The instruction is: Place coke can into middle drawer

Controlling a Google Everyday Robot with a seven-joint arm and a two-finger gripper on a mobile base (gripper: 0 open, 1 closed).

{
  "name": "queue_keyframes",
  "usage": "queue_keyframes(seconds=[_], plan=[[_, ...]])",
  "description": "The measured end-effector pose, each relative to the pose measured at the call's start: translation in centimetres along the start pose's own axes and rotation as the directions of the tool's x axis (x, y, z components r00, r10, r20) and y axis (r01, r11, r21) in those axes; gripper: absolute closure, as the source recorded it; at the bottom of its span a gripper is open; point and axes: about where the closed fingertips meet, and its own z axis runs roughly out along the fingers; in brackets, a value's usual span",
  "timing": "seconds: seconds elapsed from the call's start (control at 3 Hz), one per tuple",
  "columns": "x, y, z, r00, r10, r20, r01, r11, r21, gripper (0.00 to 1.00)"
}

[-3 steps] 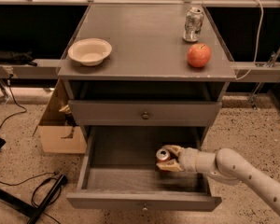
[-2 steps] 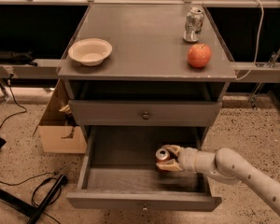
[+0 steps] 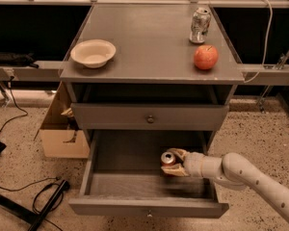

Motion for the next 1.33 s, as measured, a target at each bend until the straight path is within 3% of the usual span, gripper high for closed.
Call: queue_keyframes(seconds=[0.33,1.0,1.33], plan=[[0.0,0.0,0.0,1.000,0.000,0.000,0.000,1.0000,0.000,0.05],[0.0,0.0,0.0,1.000,0.000,0.000,0.000,1.0000,0.000,0.00],[-1.4,0.8,-0.3,0.999,-0.032,0.010,0.033,0.9990,-0.030,0.00]])
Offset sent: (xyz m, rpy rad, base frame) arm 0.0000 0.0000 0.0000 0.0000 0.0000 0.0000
